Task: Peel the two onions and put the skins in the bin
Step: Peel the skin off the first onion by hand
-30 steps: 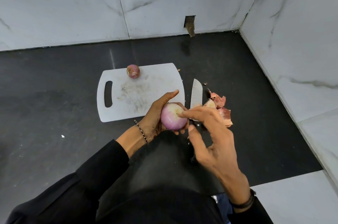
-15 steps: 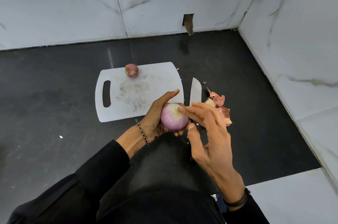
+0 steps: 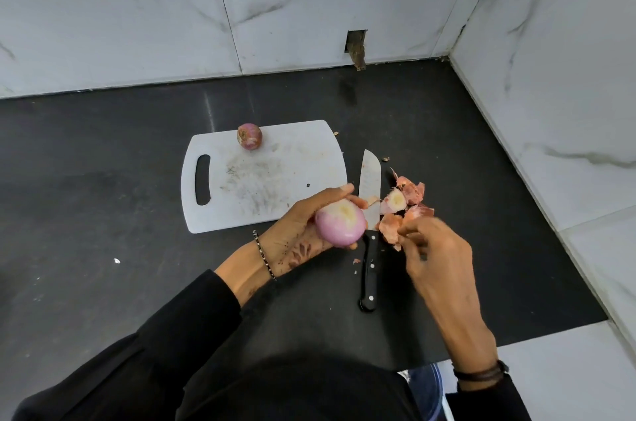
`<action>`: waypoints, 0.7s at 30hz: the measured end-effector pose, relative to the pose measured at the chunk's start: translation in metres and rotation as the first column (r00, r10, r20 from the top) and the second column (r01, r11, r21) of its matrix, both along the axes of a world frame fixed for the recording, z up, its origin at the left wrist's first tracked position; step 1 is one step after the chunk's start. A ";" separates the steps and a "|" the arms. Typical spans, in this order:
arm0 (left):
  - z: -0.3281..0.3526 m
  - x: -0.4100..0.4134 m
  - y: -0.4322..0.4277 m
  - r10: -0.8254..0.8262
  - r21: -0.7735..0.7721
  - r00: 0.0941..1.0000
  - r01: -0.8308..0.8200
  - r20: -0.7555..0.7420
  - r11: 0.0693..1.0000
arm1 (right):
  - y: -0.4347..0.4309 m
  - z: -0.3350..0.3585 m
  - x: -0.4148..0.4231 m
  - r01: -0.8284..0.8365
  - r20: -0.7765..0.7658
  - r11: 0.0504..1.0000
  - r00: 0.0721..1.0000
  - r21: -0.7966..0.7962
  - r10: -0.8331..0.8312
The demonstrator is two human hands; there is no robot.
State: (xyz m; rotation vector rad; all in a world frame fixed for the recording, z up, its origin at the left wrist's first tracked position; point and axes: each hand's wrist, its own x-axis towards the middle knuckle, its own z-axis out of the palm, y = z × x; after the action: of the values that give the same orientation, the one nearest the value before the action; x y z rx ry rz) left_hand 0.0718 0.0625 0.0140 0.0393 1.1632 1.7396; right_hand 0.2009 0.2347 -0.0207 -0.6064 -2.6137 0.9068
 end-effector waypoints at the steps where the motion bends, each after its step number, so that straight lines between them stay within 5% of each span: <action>1: -0.001 0.001 0.000 -0.001 0.022 1.000 0.001 0.019 1.000 | 0.003 -0.001 0.002 0.004 0.043 0.998 0.999 -0.057 -0.002; 8: -0.009 0.006 -0.005 -0.164 0.057 0.986 0.166 -0.041 0.984 | -0.001 0.007 0.007 -0.003 0.034 0.999 0.999 -0.036 0.004; 13: -0.002 0.010 0.003 0.018 -0.029 0.962 -0.011 0.271 1.000 | -0.008 0.011 0.002 0.042 0.001 0.999 0.999 -0.034 -0.042; 21: -0.004 0.004 -0.001 0.013 -0.088 0.929 0.021 0.370 0.996 | -0.009 0.014 -0.002 0.003 -0.108 0.984 0.994 -0.180 -0.023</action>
State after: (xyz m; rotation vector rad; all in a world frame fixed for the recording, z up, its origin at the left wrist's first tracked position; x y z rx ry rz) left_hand 0.0755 0.0617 0.0103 -0.3296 0.9570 1.6012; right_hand 0.1993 0.2257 -0.0064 -0.5997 -2.4451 1.1477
